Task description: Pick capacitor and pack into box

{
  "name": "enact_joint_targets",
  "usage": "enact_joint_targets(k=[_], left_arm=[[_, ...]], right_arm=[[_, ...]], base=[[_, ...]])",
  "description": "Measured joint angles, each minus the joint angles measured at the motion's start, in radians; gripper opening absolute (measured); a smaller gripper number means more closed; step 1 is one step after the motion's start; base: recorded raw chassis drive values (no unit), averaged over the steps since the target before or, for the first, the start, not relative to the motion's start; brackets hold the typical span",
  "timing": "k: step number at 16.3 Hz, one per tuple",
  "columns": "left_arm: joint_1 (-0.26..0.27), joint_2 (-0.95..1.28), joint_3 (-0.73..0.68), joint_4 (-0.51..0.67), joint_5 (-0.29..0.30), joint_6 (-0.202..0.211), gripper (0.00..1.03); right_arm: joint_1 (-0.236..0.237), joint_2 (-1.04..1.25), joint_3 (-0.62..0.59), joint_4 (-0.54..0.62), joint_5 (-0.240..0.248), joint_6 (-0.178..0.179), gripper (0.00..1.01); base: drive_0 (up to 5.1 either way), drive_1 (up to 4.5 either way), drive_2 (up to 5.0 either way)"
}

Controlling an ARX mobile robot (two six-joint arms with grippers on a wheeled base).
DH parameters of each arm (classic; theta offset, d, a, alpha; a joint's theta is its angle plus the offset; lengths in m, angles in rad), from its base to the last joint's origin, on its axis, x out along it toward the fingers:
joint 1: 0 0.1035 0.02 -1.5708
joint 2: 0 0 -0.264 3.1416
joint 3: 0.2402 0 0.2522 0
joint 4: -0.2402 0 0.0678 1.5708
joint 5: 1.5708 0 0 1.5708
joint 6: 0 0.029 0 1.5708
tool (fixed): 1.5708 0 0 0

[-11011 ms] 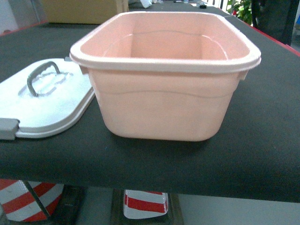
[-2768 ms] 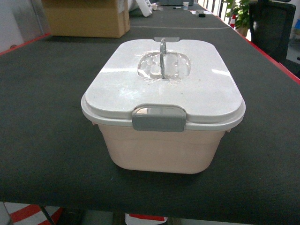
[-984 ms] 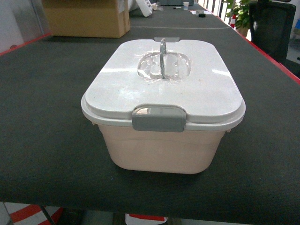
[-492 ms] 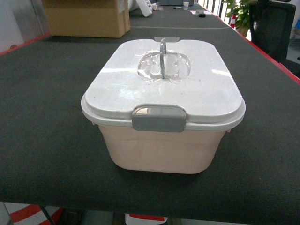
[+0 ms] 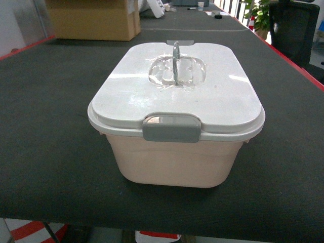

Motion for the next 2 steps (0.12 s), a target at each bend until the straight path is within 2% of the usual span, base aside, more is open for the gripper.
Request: enact_joint_targets(k=[2], left_arm=[[0.000,0.000,0.000,0.000,0.000,0.000,0.98]], right_arm=[[0.000,0.000,0.000,0.000,0.000,0.000,0.98]], base=[[0.0,0.00,0.0]])
